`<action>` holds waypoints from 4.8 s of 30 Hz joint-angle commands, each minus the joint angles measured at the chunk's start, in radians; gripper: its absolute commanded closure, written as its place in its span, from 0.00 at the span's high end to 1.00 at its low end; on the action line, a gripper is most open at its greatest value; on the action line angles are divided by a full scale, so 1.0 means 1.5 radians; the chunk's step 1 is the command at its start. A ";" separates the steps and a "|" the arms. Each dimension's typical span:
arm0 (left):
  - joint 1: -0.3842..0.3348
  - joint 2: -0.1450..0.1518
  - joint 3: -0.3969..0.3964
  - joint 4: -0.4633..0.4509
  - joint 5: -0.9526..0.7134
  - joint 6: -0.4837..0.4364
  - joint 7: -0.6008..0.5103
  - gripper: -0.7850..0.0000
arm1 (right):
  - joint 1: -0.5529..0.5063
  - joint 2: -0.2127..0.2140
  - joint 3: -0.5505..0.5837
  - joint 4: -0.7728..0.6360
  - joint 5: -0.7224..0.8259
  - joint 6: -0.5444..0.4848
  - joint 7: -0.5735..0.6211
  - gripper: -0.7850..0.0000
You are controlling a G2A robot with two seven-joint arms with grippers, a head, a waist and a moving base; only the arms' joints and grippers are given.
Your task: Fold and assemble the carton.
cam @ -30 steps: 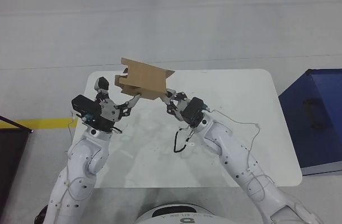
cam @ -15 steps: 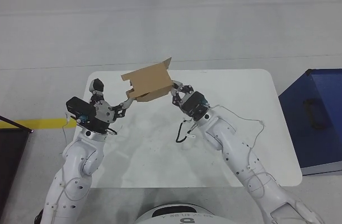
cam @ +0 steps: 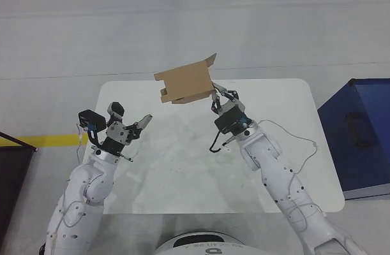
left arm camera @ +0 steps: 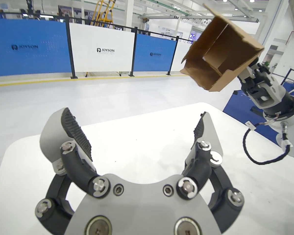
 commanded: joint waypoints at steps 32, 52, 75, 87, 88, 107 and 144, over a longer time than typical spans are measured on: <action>-0.113 0.003 0.004 -0.049 -0.078 -0.044 -0.098 1.00 | 0.011 0.000 -0.013 0.045 0.072 -0.135 -0.021 0.00; -0.127 0.004 0.038 -0.031 0.118 -0.009 -0.068 1.00 | 0.019 0.000 -0.017 0.043 0.088 -0.169 -0.031 0.00; -0.099 0.011 -0.031 -0.018 0.006 -0.043 -0.088 1.00 | -0.006 0.007 0.012 0.030 0.082 -0.145 -0.008 0.00; -0.092 0.014 0.029 -0.103 0.258 0.005 -0.099 1.00 | -0.006 0.004 -0.014 0.018 0.066 -0.139 0.003 0.00; -0.092 0.013 0.035 -0.102 0.272 0.013 -0.095 1.00 | -0.007 0.004 -0.016 0.016 0.063 -0.138 0.003 0.00; -0.092 0.012 0.045 -0.091 0.243 0.016 -0.094 1.00 | -0.005 0.005 -0.033 -0.001 0.041 -0.156 0.013 0.00; -0.099 0.008 0.015 -0.063 0.110 0.093 -0.165 1.00 | -0.039 0.010 -0.004 0.000 0.077 -0.137 -0.013 0.00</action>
